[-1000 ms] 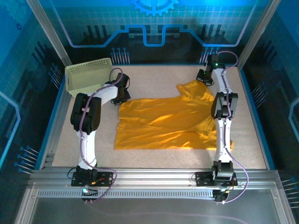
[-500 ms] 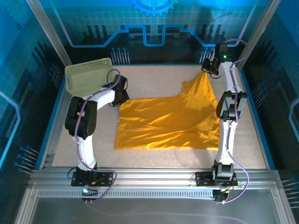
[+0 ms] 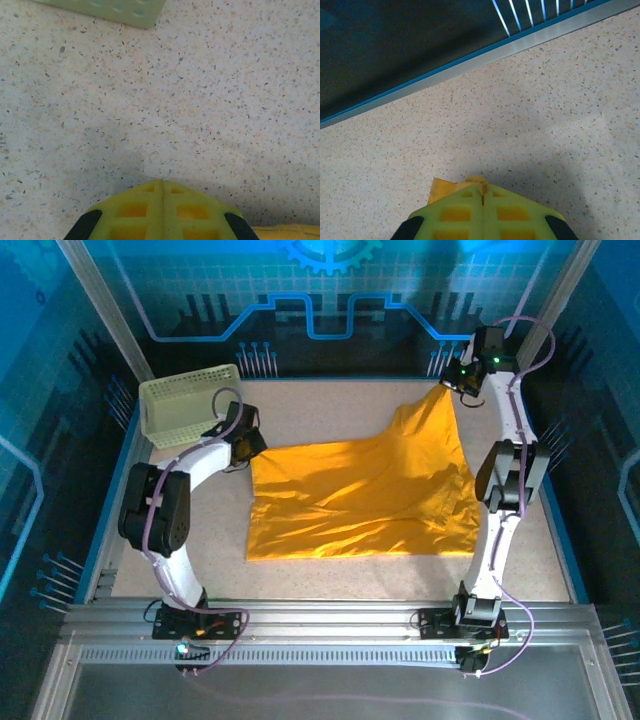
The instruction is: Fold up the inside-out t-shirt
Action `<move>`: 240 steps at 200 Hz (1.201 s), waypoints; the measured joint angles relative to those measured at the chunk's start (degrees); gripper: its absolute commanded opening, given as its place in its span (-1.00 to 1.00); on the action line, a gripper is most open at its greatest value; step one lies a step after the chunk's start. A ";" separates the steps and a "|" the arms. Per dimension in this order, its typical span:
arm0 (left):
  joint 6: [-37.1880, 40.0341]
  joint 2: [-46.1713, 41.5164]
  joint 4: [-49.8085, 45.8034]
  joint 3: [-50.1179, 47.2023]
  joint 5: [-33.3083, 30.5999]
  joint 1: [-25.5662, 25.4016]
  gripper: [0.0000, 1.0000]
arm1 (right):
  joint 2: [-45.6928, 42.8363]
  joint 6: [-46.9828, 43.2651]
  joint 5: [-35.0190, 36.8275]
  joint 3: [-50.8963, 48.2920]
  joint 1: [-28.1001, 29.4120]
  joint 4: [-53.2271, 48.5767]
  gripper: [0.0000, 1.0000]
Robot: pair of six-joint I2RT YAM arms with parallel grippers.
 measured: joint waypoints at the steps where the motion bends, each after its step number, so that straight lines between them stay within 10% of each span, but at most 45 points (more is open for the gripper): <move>1: 0.00 -0.09 0.02 -0.07 0.00 0.00 -1.00 | -0.09 0.00 -0.02 -0.09 0.00 0.00 -1.00; 240: 1.75 -29.83 12.20 -31.23 -1.55 -6.54 -1.00 | -61.02 8.70 -2.73 -72.59 -14.12 10.88 -1.00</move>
